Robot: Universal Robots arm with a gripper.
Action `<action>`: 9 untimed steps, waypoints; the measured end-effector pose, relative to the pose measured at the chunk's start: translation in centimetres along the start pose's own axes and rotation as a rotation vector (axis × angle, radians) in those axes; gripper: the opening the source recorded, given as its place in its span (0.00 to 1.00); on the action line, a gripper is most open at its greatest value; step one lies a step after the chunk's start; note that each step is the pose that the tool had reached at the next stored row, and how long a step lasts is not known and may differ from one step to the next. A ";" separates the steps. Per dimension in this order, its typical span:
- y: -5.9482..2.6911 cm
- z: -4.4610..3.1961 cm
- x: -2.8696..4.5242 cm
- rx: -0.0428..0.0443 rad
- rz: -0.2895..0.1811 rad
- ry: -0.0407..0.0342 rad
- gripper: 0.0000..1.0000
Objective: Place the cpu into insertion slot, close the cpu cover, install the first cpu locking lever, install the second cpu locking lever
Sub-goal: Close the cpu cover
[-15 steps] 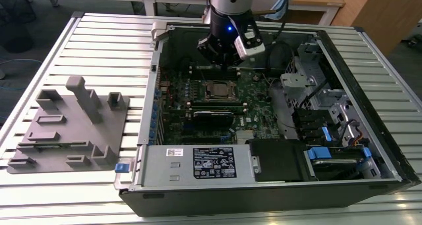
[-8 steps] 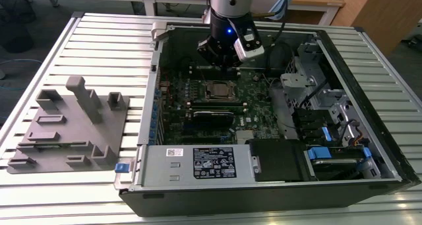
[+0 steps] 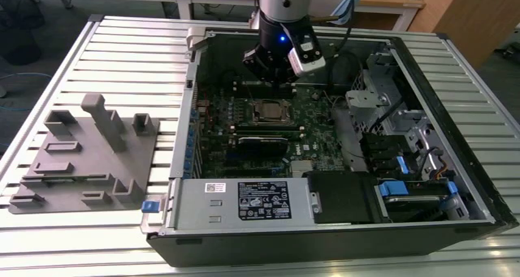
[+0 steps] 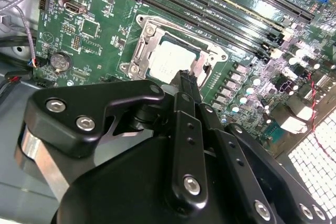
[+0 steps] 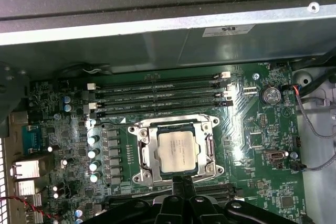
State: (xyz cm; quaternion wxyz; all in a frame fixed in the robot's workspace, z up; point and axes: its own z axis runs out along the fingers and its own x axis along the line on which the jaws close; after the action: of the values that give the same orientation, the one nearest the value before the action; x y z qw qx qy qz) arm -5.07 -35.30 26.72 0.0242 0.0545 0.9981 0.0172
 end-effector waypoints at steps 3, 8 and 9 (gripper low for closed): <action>-0.01 0.04 0.05 -0.0002 0.000 -0.0001 0.10; -0.02 0.10 0.13 -0.0001 0.000 -0.0001 0.10; -0.02 0.10 0.14 -0.0001 0.000 -0.0001 0.10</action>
State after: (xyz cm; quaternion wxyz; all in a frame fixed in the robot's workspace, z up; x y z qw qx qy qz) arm -5.20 -35.30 26.61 0.0243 0.0545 0.9981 0.0172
